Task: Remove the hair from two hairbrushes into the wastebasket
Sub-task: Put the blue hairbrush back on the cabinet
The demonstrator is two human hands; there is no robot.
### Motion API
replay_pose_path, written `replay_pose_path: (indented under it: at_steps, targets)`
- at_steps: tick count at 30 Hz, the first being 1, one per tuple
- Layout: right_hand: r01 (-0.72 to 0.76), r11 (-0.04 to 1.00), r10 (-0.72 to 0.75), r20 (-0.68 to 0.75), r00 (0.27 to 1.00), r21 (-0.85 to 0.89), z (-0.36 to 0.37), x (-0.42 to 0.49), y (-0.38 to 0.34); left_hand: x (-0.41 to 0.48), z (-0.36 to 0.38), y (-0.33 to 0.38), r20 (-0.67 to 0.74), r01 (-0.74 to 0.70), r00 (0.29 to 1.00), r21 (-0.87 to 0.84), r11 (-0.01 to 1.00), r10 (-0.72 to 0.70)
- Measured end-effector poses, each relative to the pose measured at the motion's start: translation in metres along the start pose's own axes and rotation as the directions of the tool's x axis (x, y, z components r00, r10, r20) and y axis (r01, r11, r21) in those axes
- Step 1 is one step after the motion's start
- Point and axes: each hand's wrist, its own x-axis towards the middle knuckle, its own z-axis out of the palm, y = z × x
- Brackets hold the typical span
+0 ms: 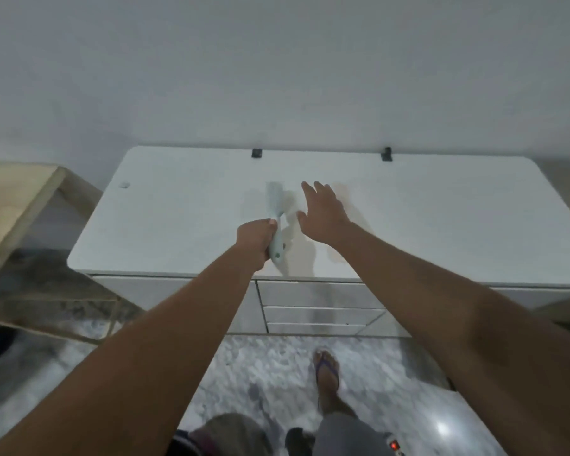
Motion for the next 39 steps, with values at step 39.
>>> replay_pose_path:
  at_steps: [39]
  targets:
    - [-0.166, 0.973, 0.172, -0.025, 0.985, 0.158, -0.002, 0.024, 0.072, 0.058, 0.091, -0.019, 0.076, -0.251, 0.94, 0.814, 0.524, 0.332]
